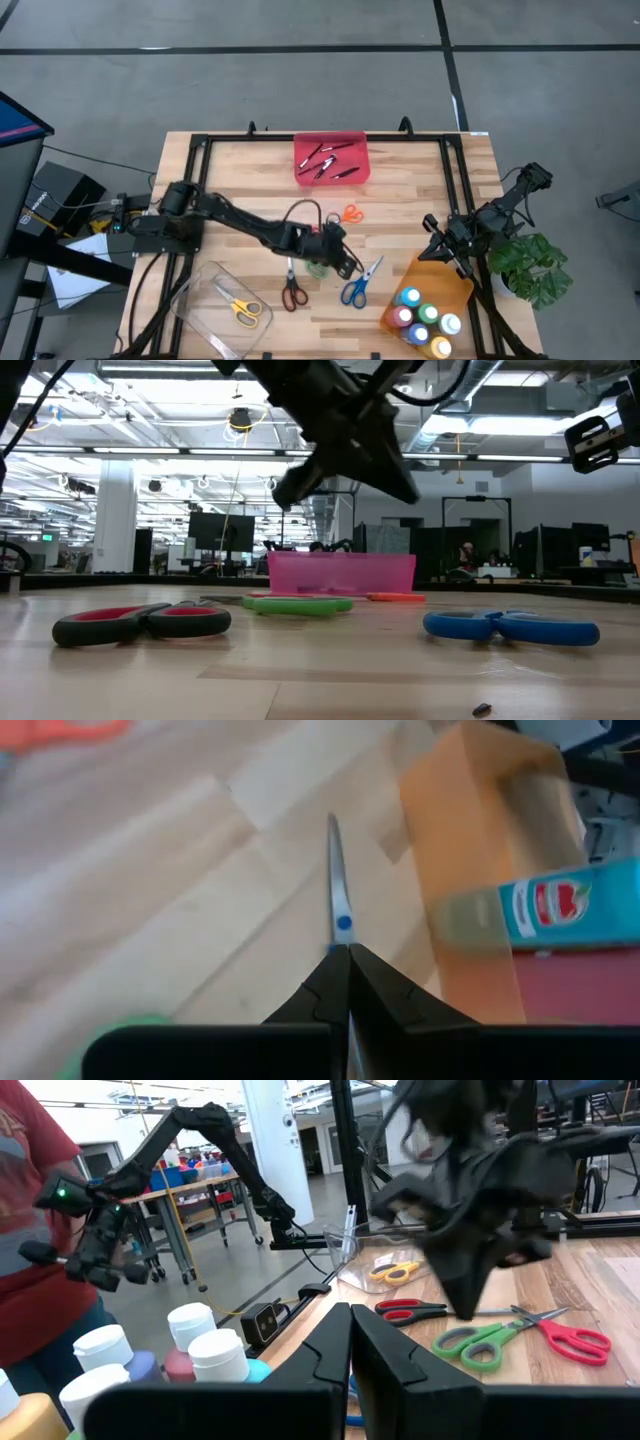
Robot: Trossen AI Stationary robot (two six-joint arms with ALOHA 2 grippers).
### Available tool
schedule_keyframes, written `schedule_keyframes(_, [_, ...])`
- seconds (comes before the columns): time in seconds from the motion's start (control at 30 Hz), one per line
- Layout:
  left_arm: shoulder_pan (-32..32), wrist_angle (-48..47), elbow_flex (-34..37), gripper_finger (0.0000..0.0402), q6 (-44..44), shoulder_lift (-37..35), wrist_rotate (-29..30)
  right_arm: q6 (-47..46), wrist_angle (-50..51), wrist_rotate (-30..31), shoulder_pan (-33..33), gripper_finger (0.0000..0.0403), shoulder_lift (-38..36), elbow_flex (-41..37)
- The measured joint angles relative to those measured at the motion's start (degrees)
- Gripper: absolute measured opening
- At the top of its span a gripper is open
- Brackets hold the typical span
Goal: Pick & Place Paint Supplies
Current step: Put the blue scissors into the transparent bin
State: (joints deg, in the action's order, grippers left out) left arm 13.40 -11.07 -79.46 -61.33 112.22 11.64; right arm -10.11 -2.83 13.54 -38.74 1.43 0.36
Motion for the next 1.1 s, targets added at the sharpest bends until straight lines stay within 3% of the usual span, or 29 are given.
schedule_keyframes(0.27, [5.92,7.66,0.02,0.0003,1.05,5.19,2.01,0.00,0.00,-0.02,0.00,0.0008,0.00,0.00])
schedule_keyframes(0.37, [7.37,15.92,-0.37,0.0015,0.77,5.15,-0.34,0.00,0.00,-0.02,0.02,0.0008,0.02,-0.02])
schedule_keyframes(0.43, [7.56,15.91,-3.65,0.0017,1.10,4.44,-0.70,0.00,0.00,-0.01,0.01,0.0008,0.00,-0.01])
schedule_keyframes(0.63, [5.89,1.70,-24.72,0.0001,14.13,4.49,1.46,0.00,-0.04,-0.02,0.00,0.0008,0.00,0.00])
schedule_keyframes(0.77, [5.36,-7.38,-35.04,0.0000,19.16,4.75,8.89,0.00,0.00,-0.02,0.00,0.0008,0.02,-0.01])
schedule_keyframes(1.0, [2.86,-10.49,-38.81,0.0000,16.80,4.79,13.80,0.00,0.00,-0.02,0.00,0.0008,0.00,0.00])
schedule_keyframes(1.1, [2.70,-19.07,-37.95,0.0000,13.59,4.86,18.36,0.00,0.00,0.00,0.00,0.0008,0.02,0.00])
